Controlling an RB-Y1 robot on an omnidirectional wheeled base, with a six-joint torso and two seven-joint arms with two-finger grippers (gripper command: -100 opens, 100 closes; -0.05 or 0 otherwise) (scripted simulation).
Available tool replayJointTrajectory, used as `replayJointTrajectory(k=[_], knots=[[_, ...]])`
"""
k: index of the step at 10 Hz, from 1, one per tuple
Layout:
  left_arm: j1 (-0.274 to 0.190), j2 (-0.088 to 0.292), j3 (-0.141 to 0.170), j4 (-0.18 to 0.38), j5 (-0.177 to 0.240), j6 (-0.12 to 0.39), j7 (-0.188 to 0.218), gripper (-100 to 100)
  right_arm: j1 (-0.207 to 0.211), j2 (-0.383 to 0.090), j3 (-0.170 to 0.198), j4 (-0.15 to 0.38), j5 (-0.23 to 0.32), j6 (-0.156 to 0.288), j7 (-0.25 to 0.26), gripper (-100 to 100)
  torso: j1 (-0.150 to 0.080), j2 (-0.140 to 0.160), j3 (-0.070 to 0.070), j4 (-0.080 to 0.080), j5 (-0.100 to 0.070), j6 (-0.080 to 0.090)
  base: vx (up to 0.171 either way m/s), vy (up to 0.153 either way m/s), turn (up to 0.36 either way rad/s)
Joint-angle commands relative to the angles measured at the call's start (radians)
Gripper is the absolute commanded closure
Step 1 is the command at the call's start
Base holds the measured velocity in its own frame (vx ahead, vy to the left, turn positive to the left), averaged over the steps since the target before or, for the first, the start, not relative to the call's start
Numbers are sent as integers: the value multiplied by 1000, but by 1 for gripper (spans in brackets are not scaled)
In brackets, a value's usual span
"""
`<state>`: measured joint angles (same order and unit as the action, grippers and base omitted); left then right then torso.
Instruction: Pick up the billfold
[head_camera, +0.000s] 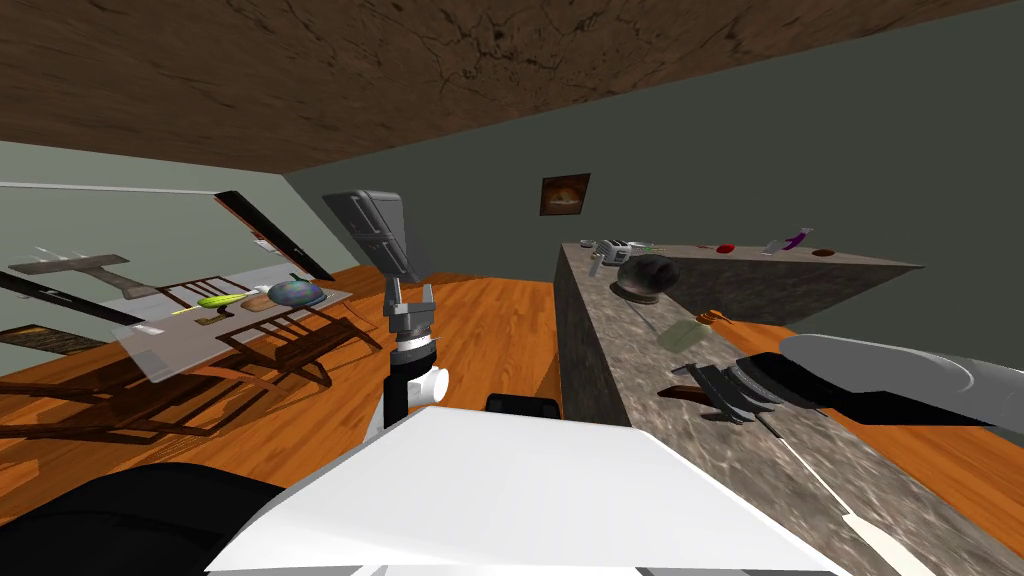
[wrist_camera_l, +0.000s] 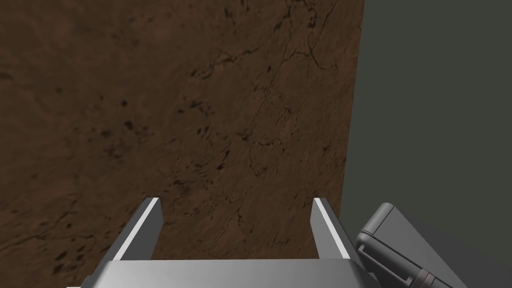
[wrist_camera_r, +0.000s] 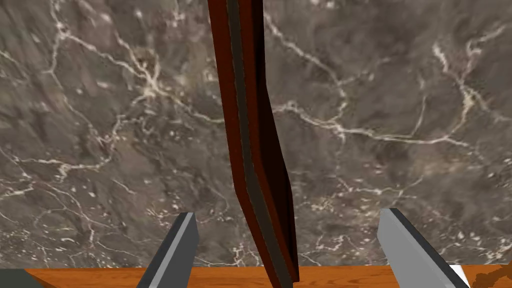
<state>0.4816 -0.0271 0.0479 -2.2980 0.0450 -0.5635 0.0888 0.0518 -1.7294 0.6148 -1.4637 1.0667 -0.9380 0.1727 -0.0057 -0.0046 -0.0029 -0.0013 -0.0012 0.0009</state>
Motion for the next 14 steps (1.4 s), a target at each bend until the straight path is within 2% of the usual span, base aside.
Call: replayJointTrajectory(k=[1,2,3,4,5,6,7,8,12,13,14], knots=[[0,0,0,0,0,0,0,0,0,-31,11,21,26,-29,-6,-100,0,0,0,0,0,0,108,-93,-13],[0,0,0,0,0,0,0,0,6,-53,18,33,42,-47,-8,-100,-1,0,0,0,0,0,80,-92,-18],[0,0,0,0,0,0,0,0,8,-45,14,16,29,-27,-9,-100,-1,1,1,0,0,0,32,-41,0],[0,0,0,0,0,0,0,0,9,-48,15,17,31,-30,-10,0,1,4,2,1,0,0,7,-8,3],[0,0,0,0,0,0,0,0,23,-18,25,34,45,-5,-3,-100,4,6,3,1,0,0,14,11,70],[0,0,0,0,0,0,0,0,33,2,31,46,54,11,1,-100,5,6,3,1,1,0,13,24,86],[0,0,0,0,0,0,0,0,20,-9,26,39,53,-8,-8,-100,6,6,4,1,1,0,5,11,13],[0,0,0,0,0,0,0,0,20,-7,26,41,54,-5,-7,100,6,7,4,2,1,0,0,0,0],[0,0,0,0,0,0,0,0,20,-7,26,40,54,-5,-6,100,4,6,3,1,0,0,-1,1,0],[0,0,0,0,0,0,0,0,20,-7,26,40,54,-5,-6,0,4,6,3,1,0,0,0,0,0],[0,0,0,0,0,0,0,0,14,-37,18,22,36,-21,-8,100,4,6,3,1,0,0,-10,-14,-101]])
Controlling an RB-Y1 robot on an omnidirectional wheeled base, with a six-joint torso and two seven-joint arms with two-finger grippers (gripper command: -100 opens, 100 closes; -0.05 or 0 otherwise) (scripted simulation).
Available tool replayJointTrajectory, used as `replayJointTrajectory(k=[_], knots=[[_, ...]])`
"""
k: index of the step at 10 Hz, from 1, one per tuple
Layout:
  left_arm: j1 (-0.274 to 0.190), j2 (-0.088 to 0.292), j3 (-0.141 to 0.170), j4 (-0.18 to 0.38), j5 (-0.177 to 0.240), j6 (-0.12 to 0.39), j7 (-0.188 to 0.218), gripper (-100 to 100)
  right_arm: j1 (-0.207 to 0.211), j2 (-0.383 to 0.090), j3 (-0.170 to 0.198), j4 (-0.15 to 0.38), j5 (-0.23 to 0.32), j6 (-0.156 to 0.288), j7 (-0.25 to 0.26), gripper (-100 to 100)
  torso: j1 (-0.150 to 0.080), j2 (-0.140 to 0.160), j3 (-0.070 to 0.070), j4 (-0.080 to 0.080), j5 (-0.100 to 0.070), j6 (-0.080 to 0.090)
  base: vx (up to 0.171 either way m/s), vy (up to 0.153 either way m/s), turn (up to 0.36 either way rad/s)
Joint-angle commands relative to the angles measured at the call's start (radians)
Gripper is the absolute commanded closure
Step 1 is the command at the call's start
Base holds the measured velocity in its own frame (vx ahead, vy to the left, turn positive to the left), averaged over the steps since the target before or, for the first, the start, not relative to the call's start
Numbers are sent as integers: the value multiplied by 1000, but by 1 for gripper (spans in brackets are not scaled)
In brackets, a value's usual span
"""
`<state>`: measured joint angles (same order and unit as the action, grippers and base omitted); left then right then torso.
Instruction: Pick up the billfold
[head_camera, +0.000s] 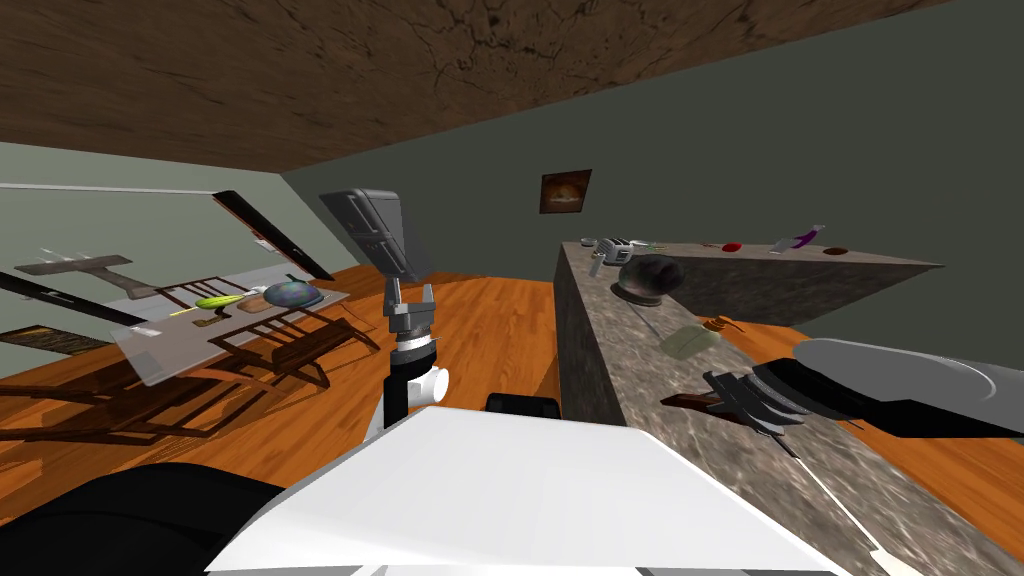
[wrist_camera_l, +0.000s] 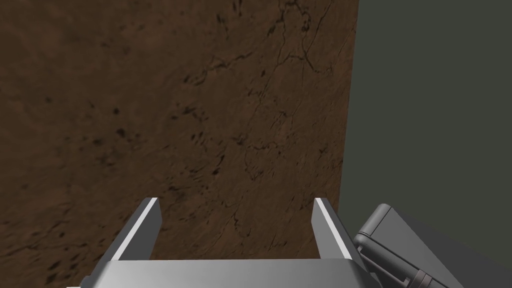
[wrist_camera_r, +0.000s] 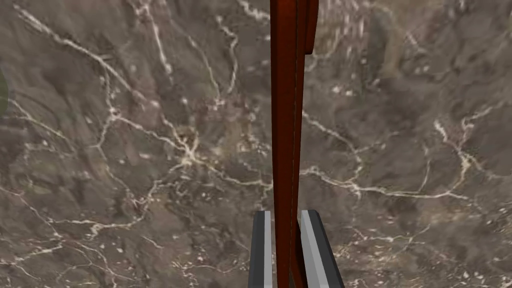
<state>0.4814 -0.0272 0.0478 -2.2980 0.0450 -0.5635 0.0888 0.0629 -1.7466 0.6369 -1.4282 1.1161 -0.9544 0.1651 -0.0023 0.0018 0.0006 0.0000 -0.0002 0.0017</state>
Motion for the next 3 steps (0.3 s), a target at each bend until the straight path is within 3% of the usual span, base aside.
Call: replayJointTrajectory(k=[1,2,3], knots=[[0,0,0,0,0,0,0,0,-2,-30,-7,-19,-18,-13,-3,100,0,0,0,0,0,0,-15,-20,-71],[0,0,0,0,0,0,0,0,-4,-18,-5,-10,-10,-12,-1,100,0,1,1,0,0,0,-6,-10,-7],[0,0,0,0,0,0,0,0,-4,-20,-5,-11,-11,-14,-2,0,0,1,0,0,0,-1,0,0,0]])
